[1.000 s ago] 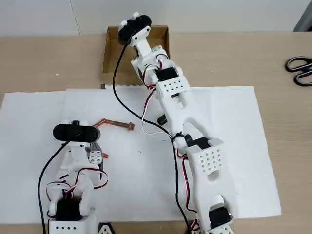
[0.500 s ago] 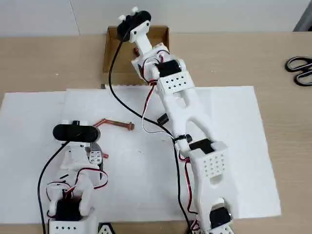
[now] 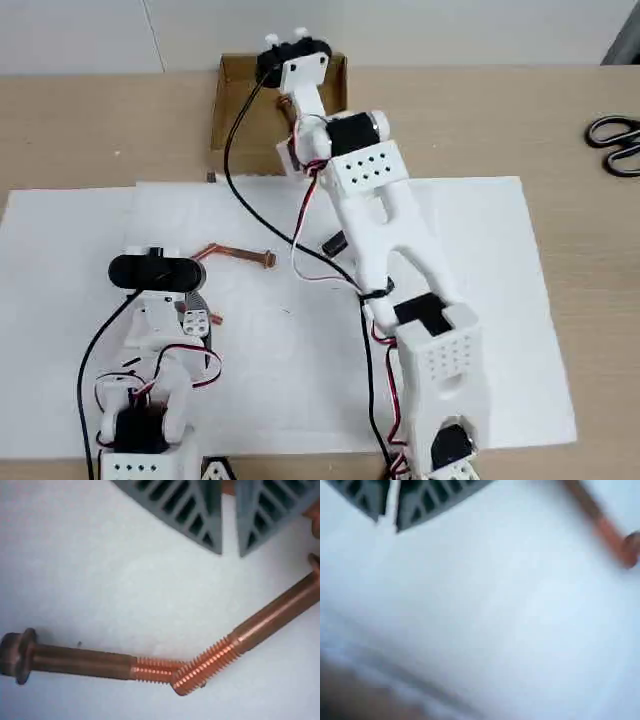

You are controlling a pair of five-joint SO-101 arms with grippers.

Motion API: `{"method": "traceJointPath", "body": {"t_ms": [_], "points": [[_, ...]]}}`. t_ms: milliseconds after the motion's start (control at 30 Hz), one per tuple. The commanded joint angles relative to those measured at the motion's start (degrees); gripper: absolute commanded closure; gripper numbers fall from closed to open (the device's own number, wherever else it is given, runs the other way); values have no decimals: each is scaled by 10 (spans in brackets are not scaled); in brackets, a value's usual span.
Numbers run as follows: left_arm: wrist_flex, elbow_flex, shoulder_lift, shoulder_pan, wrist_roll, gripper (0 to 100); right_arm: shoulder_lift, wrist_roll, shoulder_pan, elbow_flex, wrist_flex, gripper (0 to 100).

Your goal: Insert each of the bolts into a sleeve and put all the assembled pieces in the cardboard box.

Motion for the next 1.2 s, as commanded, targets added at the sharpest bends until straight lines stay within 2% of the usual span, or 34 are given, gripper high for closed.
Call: {"method": "traceJointPath", "body": {"t_ms": [0,167,367,767,1033,1167], "points": [[-11,-2,-5,-1,5,994,-52,-84,-7,-32,80,995],[-11,-2,-5,-1,5,994,-65,-202,-6,-32,169,995],[-11,-2,-5,-1,5,994,-78,-302,1,-32,175,995],[-10,-2,-5,-1,5,994,-47,-316,13,-30,175,982],[-10,-2,-5,-1,5,994,1,-318,12,-30,175,763],[-10,-2,-5,-1,5,994,22,-338,15,-30,175,750]]}}
